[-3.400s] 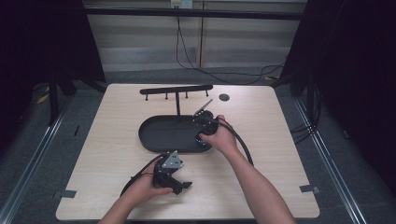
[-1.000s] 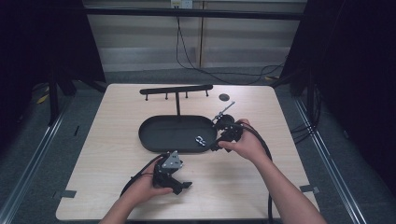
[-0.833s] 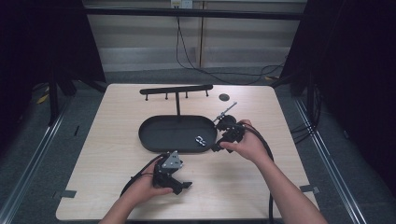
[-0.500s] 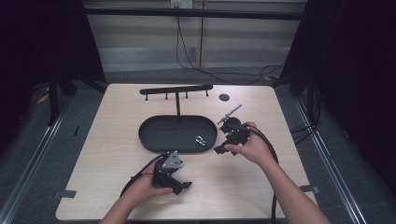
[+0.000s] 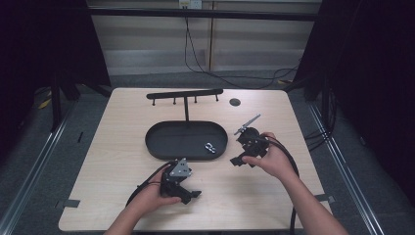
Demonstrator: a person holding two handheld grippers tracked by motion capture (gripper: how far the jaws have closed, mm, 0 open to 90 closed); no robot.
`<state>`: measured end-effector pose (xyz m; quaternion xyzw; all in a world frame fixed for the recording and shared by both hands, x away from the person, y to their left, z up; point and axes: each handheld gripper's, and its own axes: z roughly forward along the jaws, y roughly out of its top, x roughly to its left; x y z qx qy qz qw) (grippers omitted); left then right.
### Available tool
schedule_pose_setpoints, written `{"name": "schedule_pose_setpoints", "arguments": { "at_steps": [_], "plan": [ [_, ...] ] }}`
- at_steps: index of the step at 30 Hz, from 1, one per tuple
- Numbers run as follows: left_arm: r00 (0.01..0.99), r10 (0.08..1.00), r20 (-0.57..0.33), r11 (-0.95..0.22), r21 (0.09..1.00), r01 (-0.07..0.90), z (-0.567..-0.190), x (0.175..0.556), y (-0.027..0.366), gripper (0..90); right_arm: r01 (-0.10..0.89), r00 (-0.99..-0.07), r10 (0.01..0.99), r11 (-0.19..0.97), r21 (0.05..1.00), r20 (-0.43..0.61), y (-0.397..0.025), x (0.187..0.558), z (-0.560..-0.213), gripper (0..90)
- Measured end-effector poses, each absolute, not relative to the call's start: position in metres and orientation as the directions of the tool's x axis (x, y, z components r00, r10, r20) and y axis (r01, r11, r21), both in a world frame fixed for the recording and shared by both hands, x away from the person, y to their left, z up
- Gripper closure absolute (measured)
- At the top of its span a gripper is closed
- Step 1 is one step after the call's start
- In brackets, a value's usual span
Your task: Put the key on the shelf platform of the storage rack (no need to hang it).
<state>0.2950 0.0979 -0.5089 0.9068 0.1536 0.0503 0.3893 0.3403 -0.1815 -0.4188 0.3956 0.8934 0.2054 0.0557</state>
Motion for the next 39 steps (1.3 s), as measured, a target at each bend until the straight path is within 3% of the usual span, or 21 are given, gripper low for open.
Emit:
{"name": "schedule_pose_setpoints", "arguments": {
  "at_steps": [39],
  "plan": [
    [0.948, 0.317, -0.029, -0.647, 0.724, 0.239, -0.509, 0.295, 0.098, 12.9, 0.691, -0.672, 0.737, 0.589, 0.420, 0.071, -0.216, 0.308, -0.429, 25.9]
  ]
}}
